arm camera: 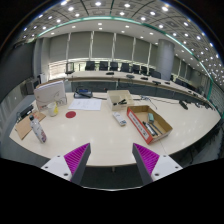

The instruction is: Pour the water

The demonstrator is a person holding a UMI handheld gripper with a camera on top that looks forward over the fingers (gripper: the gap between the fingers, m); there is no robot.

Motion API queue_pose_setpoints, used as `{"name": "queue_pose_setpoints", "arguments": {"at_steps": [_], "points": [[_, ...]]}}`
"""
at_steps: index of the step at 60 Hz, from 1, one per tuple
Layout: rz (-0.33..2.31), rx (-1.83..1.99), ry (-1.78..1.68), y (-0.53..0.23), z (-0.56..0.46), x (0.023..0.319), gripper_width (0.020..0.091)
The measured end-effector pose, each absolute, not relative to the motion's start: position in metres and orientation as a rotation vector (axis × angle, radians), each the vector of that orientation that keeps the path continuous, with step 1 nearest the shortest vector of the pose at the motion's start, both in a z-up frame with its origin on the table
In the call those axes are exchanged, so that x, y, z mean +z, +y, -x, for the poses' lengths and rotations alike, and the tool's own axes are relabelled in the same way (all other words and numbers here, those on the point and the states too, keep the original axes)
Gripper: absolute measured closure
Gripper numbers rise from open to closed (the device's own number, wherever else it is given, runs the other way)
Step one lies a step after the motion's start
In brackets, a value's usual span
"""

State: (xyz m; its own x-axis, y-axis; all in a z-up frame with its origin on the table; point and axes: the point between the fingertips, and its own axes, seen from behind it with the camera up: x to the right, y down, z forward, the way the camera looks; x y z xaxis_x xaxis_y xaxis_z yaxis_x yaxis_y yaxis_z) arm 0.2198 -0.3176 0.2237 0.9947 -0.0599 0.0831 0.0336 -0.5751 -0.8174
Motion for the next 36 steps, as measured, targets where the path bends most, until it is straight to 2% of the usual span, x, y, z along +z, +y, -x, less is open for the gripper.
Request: {"name": "queue_pose_setpoints", "arguments": {"at_steps": [9, 36], "points": [[2.208, -0.086, -0.025, -0.318, -0.184, 0.21, 0.0241], [2.167, 0.054, -0.162, -0.302, 0.05, 0.13, 0.0239]]}}
